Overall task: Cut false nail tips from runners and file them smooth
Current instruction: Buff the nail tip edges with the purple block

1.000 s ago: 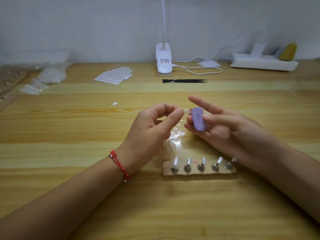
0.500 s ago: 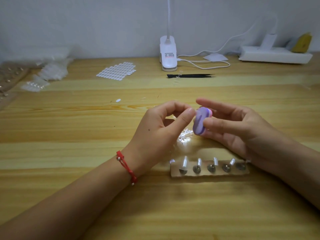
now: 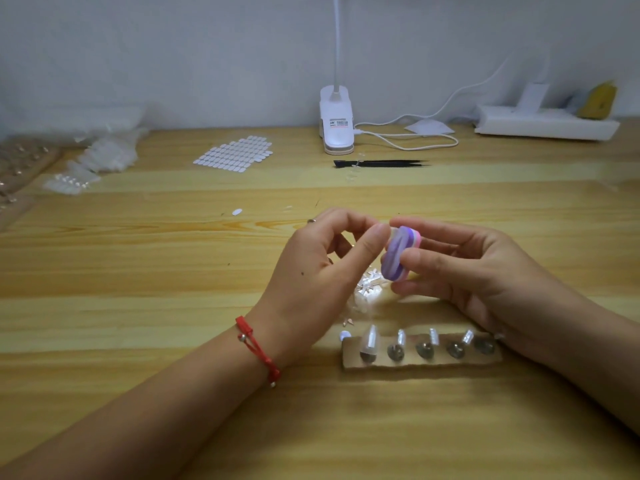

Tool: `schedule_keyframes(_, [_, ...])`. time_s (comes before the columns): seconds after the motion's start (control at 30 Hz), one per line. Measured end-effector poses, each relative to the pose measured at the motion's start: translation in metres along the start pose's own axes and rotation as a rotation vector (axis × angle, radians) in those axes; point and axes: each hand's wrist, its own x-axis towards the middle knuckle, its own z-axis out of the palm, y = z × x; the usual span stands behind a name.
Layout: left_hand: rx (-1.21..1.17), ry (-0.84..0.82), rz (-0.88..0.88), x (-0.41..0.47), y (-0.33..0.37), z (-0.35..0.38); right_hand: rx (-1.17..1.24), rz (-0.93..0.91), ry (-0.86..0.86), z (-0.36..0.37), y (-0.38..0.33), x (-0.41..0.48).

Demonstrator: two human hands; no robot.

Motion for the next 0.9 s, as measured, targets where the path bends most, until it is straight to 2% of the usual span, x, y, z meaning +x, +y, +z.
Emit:
schedule_keyframes(0.27, [-0.061, -0.004, 0.002, 0.0011, 0.0027, -0.0018, -0.013, 0.015, -0.014, 0.0019, -0.0029, -0.0021])
schedule_keyframes(0.6, [-0.018, -0.041, 0.0, -0.0009, 0.0061, 0.0003, 0.013, 0.001, 0.003, 0.0032, -0.0029, -0.002])
schedule_keyframes(0.77, [-0.059, -0.081, -0.009, -0.0012, 0.0056, 0.0013, 0.088, -0.008, 0.043, 0.0006, -0.003, -0.0007])
schedule_keyframes(0.9, [-0.065, -0.07, 0.004, -0.0009, 0.0055, 0.001, 0.025, 0.007, 0.009, 0.0016, -0.0027, -0.001])
